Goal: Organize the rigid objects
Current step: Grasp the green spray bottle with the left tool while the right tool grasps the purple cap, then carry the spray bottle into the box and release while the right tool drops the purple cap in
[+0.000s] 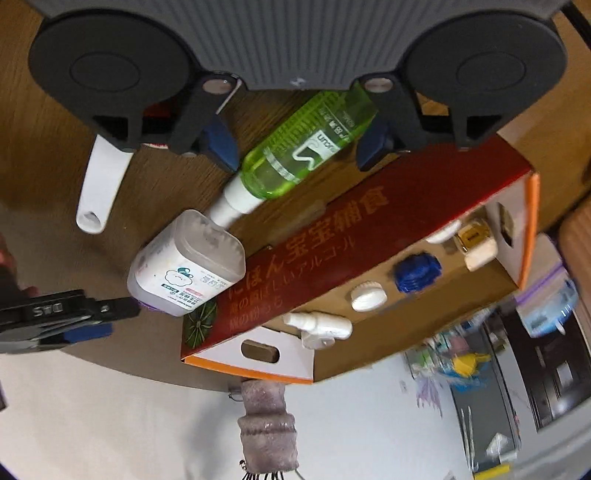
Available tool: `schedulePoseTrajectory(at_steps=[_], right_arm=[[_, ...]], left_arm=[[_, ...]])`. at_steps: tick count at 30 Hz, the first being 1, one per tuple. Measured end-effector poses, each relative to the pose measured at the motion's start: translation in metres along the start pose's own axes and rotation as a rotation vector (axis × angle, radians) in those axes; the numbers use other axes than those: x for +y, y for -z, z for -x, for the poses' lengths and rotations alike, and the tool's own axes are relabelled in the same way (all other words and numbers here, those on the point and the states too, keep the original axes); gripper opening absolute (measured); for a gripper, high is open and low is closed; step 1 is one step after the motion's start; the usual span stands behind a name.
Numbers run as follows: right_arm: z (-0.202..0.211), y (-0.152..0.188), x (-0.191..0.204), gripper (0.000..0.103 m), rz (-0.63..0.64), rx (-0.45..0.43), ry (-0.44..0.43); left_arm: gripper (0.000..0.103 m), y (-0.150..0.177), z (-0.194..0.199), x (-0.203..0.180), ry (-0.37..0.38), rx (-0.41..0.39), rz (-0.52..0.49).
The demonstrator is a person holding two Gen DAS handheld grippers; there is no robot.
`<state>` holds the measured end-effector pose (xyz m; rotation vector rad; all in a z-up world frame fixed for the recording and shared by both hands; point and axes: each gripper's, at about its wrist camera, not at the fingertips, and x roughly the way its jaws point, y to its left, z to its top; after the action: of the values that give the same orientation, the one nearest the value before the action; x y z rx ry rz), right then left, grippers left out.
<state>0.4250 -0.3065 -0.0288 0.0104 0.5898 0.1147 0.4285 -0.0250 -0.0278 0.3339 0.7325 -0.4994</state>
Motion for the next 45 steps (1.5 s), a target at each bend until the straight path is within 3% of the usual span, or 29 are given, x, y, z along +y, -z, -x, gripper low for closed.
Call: schedulePoseTrajectory(at_steps=[3, 7, 8, 10, 13, 14, 15, 21, 25, 32, 36, 45], right_arm=[[-0.013, -0.002, 0.001, 0.075, 0.045, 0.030, -0.017], [-0.030, -0.004, 0.007, 0.072, 0.058, 0.063, -0.063], [-0.032, -0.005, 0.007, 0.068, 0.046, 0.066, -0.075], [-0.035, -0.006, 0.008, 0.048, 0.021, 0.073, -0.101], [-0.032, -0.004, 0.013, 0.045, 0.041, 0.069, -0.099], [-0.032, -0.004, 0.013, 0.038, 0.038, 0.070, -0.104], [-0.032, -0.003, 0.013, 0.015, 0.030, 0.077, -0.107], [-0.007, 0.002, 0.008, 0.016, -0.023, 0.020, -0.076], [0.037, 0.006, 0.015, 0.016, -0.013, -0.054, -0.051], [0.124, 0.025, 0.042, 0.016, -0.011, -0.181, -0.086], [0.162, 0.046, 0.064, 0.016, -0.021, -0.210, -0.146], [0.202, 0.082, 0.086, 0.016, -0.019, -0.193, -0.169]], left_arm=[[0.043, -0.002, -0.003, 0.003, 0.001, -0.003, -0.001], [0.033, -0.006, -0.006, 0.001, 0.011, -0.010, -0.007], [0.032, -0.007, -0.007, 0.000, 0.018, -0.007, -0.007], [0.031, -0.007, -0.004, -0.004, 0.007, -0.009, -0.001], [0.031, -0.004, 0.006, -0.007, -0.026, -0.034, 0.011], [0.031, -0.003, 0.011, -0.007, -0.033, -0.047, 0.023], [0.031, -0.003, 0.016, -0.007, -0.038, -0.058, 0.032], [0.031, 0.002, 0.048, -0.012, -0.098, -0.103, 0.064], [0.031, 0.009, 0.088, -0.017, -0.137, -0.175, 0.157], [0.031, 0.048, 0.152, -0.043, -0.253, -0.307, 0.345], [0.031, 0.072, 0.192, -0.070, -0.311, -0.376, 0.383], [0.031, 0.103, 0.240, -0.095, -0.292, -0.432, 0.390]])
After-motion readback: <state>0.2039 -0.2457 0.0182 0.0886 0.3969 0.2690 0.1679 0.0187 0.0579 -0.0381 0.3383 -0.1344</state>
